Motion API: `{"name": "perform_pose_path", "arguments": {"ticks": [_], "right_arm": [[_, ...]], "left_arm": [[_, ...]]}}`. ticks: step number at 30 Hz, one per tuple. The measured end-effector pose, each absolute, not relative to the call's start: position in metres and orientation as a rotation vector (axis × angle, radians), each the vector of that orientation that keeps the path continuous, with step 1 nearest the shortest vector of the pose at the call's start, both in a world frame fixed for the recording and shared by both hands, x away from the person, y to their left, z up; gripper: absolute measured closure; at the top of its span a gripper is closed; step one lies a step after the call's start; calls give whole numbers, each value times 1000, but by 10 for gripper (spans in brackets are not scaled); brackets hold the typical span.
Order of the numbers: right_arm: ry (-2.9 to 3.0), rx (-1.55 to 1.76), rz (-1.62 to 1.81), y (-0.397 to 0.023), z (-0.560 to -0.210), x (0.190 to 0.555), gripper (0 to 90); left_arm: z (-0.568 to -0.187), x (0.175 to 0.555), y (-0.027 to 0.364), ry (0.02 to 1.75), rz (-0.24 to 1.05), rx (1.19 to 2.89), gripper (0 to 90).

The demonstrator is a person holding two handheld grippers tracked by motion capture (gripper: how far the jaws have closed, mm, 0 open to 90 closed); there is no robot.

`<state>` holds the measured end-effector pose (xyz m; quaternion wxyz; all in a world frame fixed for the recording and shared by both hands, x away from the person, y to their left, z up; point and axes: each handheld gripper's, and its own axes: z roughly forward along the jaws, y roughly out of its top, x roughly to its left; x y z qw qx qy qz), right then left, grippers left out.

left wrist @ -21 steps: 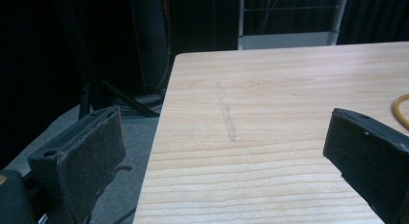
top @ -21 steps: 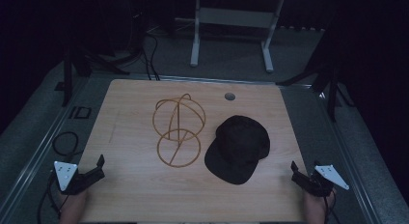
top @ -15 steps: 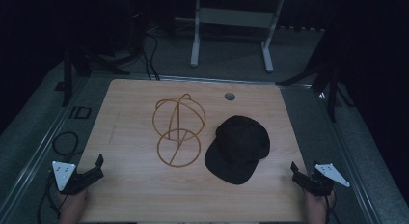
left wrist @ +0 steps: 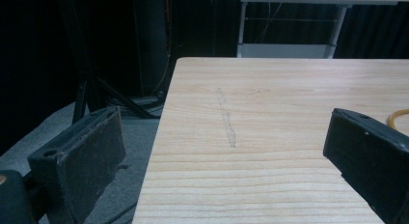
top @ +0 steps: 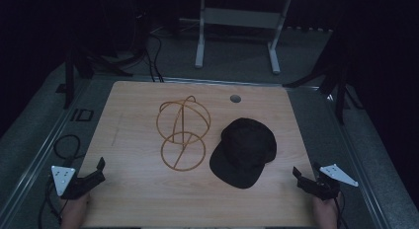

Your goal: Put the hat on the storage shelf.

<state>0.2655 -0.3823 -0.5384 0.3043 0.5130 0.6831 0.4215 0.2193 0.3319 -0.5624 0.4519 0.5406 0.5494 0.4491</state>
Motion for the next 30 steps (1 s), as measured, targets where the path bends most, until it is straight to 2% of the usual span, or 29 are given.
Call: {"name": "perform_pose_path", "arguments": {"ticks": [19, 30], "right_arm": [[2018, 1140, 1225, -325, -486, 300, 125], [2125, 1062, 1287, -289, -472, 332, 109]], "left_arm": [[-563, 221, 328, 1337, 1111, 1386, 15], [-563, 221, 329, 1335, 1104, 1389, 15]]}}
